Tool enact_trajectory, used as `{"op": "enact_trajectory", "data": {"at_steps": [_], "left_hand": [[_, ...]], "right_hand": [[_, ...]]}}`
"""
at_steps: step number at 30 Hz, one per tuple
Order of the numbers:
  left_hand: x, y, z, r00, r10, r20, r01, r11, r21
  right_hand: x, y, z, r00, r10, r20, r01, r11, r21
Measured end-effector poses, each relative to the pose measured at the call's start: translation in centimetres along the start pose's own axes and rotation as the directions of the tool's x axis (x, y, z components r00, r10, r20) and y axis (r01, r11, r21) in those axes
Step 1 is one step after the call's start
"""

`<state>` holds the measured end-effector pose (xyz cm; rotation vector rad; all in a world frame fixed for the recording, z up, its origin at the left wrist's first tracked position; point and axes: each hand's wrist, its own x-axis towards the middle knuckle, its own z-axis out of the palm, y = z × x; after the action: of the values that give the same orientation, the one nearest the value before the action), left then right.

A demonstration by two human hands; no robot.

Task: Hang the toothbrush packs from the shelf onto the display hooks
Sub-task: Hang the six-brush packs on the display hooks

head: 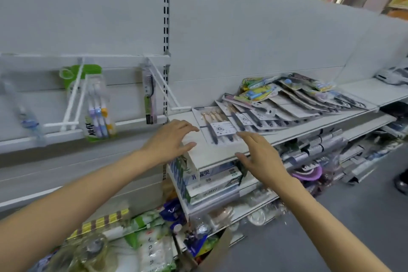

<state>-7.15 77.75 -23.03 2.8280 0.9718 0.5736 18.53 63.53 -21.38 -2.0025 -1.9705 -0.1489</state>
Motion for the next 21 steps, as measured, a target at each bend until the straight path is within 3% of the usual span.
{"op": "enact_trajectory", "data": {"at_steps": [7, 13, 18, 21], "left_hand": [[8.5, -0.5, 4.3, 0.919, -0.386, 0.073, 0.382, 0.922, 0.063], [12.2, -1.2, 6.0, 0.798, -0.584, 0.147, 0.590, 0.807, 0.002], [15.2, 0.5, 7.2, 0.747, -0.640, 0.182, 0.654, 0.655, -0.379], [15.9, 1.0, 7.5, 0.666, -0.724, 0.181, 0.614, 0.394, -0.684]], "right_hand": [[6.7, 8.2, 2.2, 0.986, -0.099, 0.136, 0.088, 0.993, 0.084], [9.9, 10.6, 4.1, 0.956, -0.284, 0.068, 0.280, 0.958, 0.063], [10.8, 11.9, 5.3, 0.929, -0.366, 0.052, 0.366, 0.931, 0.003], [11.0, 12.6, 5.8, 0.912, -0.411, 0.009, 0.411, 0.911, 0.021]]}}
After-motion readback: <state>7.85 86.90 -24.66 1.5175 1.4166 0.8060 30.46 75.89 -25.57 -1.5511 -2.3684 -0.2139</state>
